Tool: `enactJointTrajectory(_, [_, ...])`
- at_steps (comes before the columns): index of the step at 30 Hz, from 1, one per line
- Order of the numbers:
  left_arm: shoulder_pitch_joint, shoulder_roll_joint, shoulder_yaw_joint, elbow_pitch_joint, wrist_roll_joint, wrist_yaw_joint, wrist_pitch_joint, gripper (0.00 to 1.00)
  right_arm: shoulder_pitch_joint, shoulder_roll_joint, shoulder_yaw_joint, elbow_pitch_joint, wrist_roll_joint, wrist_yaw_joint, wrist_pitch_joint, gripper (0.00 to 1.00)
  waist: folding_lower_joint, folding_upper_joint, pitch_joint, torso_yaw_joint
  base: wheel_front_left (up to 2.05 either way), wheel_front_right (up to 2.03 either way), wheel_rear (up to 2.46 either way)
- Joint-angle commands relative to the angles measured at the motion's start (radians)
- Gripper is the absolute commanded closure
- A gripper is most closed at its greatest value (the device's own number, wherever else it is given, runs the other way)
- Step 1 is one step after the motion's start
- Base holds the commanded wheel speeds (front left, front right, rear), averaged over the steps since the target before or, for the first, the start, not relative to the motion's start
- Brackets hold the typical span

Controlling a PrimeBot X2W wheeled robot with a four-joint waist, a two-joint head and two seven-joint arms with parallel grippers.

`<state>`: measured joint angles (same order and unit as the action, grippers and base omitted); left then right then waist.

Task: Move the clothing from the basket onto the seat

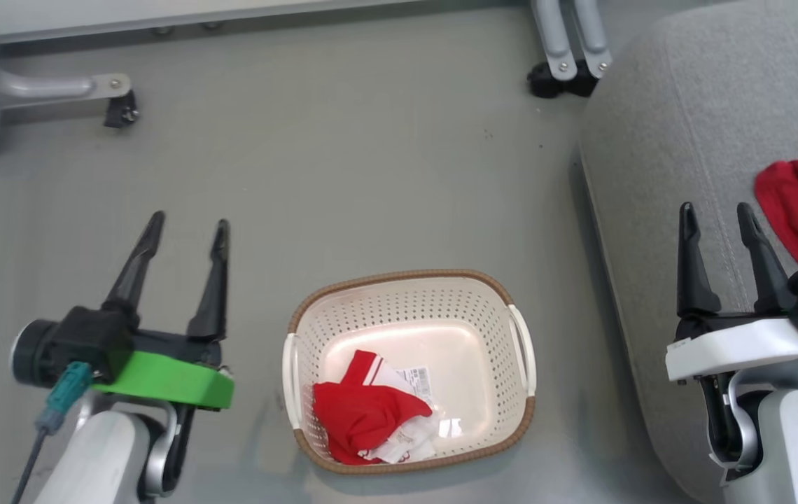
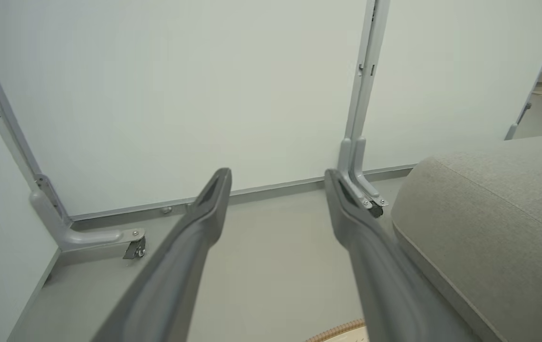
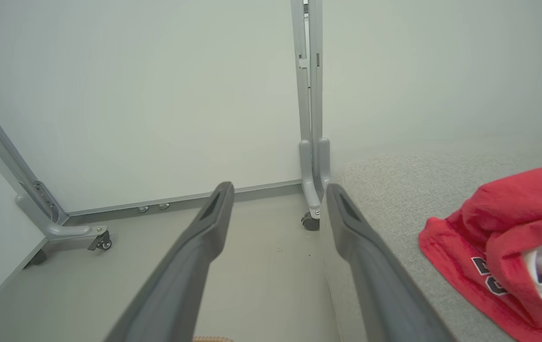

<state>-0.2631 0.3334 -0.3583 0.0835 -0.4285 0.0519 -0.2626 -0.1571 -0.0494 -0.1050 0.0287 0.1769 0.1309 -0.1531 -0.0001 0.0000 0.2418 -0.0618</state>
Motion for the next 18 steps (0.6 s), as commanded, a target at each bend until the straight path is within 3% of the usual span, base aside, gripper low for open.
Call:
enactJointTrajectory(1, [0.025, -0.007, 0.03, 0.011, 0.012, -0.006, -0.003, 0.0, 0.024, -0.002, 0.007, -0.011, -0.004, 0.0, 0.006, 0.0, 0.0001, 0.0, -0.052, 0.05, 0.0, 0.0, 0.0])
enactJointTrajectory(7, [0.098, -0.035, 0.128, 0.052, 0.048, -0.038, -0.001, 0.0, 0.078, -0.002, 0.028, -0.049, -0.015, 0.0, 0.033, 0.0, 0.0001, 0.0, -0.1, 0.064, 0.0, 0.0, 0.0])
enactJointTrajectory(18, [0.223, -0.085, 0.191, 0.126, 0.117, -0.097, -0.002, 0.0, 0.227, -0.002, 0.03, -0.114, -0.013, 0.0, 0.094, 0.0, 0.0001, 0.0, -0.218, 0.05, 0.0, 0.0, 0.0])
